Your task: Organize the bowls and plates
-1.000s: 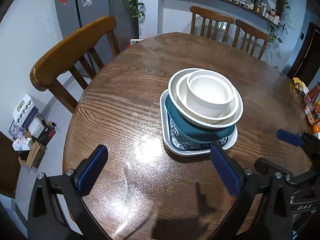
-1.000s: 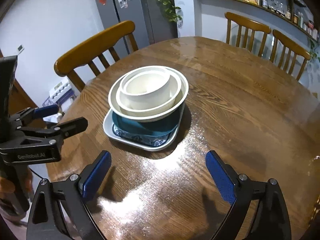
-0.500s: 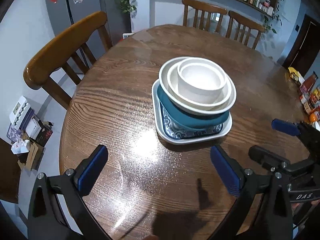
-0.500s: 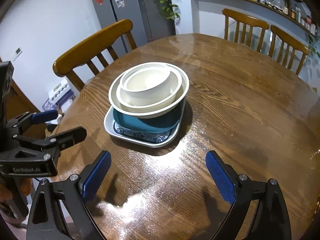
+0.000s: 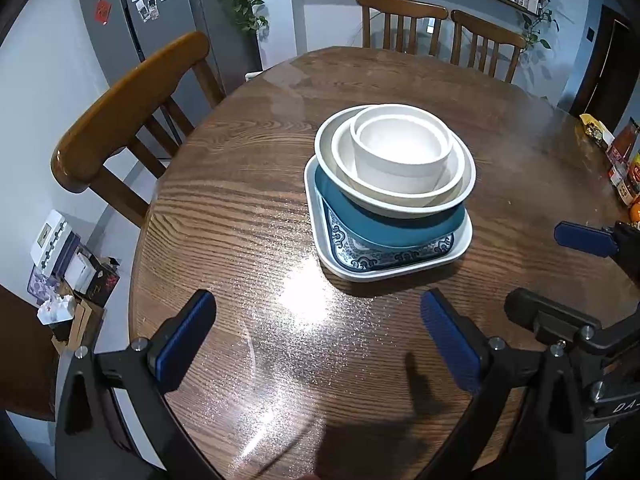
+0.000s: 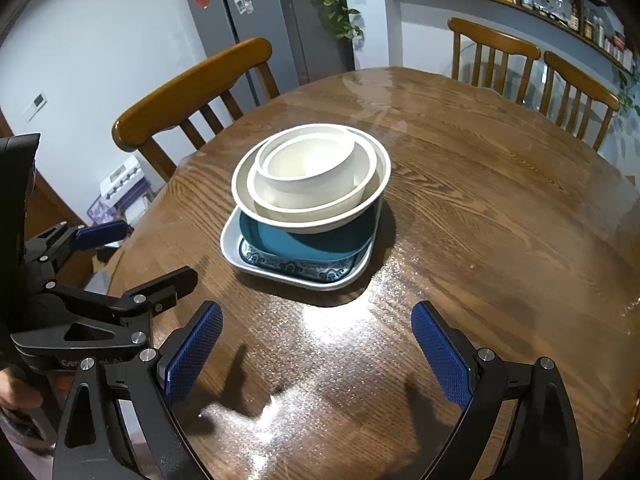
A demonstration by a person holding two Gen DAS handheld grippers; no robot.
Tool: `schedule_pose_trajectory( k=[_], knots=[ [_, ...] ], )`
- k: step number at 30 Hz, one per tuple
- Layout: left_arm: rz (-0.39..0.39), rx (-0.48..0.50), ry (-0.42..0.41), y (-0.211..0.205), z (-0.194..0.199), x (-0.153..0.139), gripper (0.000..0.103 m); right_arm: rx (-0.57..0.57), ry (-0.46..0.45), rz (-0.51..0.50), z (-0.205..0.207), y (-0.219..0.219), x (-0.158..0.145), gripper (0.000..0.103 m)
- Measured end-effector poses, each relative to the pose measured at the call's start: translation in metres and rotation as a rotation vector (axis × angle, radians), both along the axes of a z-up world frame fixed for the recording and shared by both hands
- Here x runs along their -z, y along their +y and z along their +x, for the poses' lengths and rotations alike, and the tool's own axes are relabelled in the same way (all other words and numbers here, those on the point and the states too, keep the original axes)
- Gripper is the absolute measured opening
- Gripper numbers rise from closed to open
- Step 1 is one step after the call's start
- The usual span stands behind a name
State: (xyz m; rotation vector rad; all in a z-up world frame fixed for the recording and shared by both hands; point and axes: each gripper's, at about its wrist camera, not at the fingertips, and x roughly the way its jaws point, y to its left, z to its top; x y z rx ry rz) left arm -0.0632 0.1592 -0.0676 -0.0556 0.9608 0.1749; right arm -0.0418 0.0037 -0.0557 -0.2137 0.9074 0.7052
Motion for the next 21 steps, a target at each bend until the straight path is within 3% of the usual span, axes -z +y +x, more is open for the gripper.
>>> schedule_pose_trajectory(
  k=[21],
  knots=[
    [-0.020,0.016,0.000,0.0016,0.0011,0.0023,0.102,-0.001,0.002,-0.010,-0.0024,0.0047,0.0009,0.095]
  ],
)
